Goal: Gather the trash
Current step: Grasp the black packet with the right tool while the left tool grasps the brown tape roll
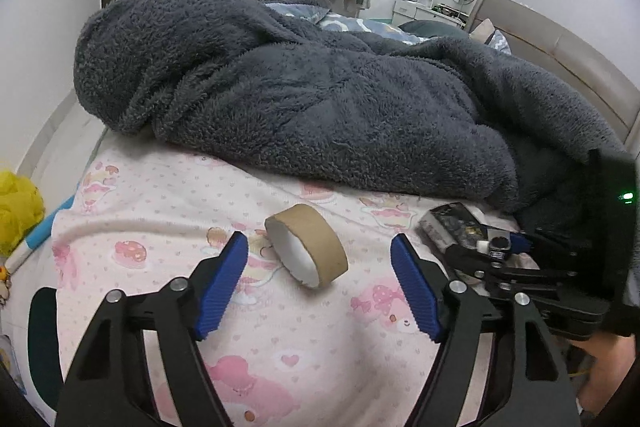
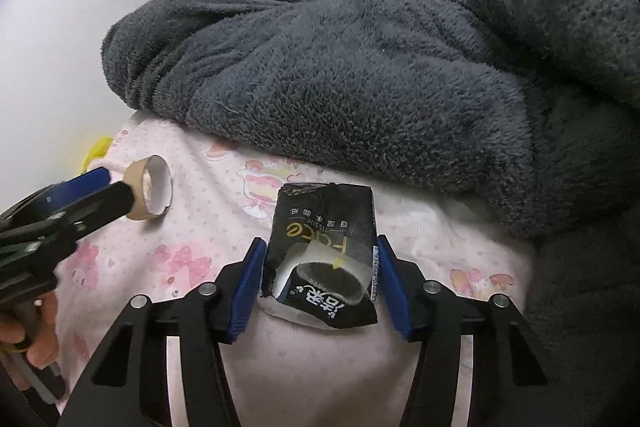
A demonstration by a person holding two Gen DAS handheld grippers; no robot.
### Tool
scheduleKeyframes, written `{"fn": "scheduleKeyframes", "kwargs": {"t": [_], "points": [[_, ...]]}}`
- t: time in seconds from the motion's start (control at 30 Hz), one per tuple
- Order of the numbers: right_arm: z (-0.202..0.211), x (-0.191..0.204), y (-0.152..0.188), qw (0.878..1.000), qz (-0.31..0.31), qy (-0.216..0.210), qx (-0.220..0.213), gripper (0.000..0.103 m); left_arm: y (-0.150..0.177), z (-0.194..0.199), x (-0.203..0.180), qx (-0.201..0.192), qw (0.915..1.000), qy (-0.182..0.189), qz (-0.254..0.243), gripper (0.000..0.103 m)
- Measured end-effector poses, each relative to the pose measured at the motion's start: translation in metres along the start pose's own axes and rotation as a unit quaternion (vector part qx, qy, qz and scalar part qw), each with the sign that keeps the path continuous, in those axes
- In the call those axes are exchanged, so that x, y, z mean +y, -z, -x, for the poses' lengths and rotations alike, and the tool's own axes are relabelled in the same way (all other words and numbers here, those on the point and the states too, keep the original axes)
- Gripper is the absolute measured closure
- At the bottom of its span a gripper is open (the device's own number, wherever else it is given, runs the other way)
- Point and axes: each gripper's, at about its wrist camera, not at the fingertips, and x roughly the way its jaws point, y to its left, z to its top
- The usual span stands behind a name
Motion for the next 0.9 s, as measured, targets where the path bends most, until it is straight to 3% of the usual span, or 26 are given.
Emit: {"fn": "scheduleKeyframes", "kwargs": {"t": [0.5, 0.57, 0.73, 0.9], "points": [[0.041, -0.006, 0.006, 0.999, 0.015, -0.021, -0.019, 0.048, 0.003, -0.026, -0.006, 0.024, 0.9994, -0.021, 0.015, 0.057], [0.043, -0.004, 0.006, 0.999, 0.019, -0.024, -0.017, 0.048, 0.003, -0.029, -0.003, 0.029, 0.999, -0.024, 0.023, 0.067], [0.049, -0.001, 0.004, 0.999, 0.024, -0.027, -0.021, 0.048, 0.005, -0.028, 0.004, 0.032, 0.9987, -0.016, 0.037, 0.079], [0.055, 0.0, 0.0, 0.999, 0.016, -0.03, -0.026, 0.048, 0.008, -0.017, 0.003, 0.024, 0.9993, -0.009, 0.026, 0.083]]}}
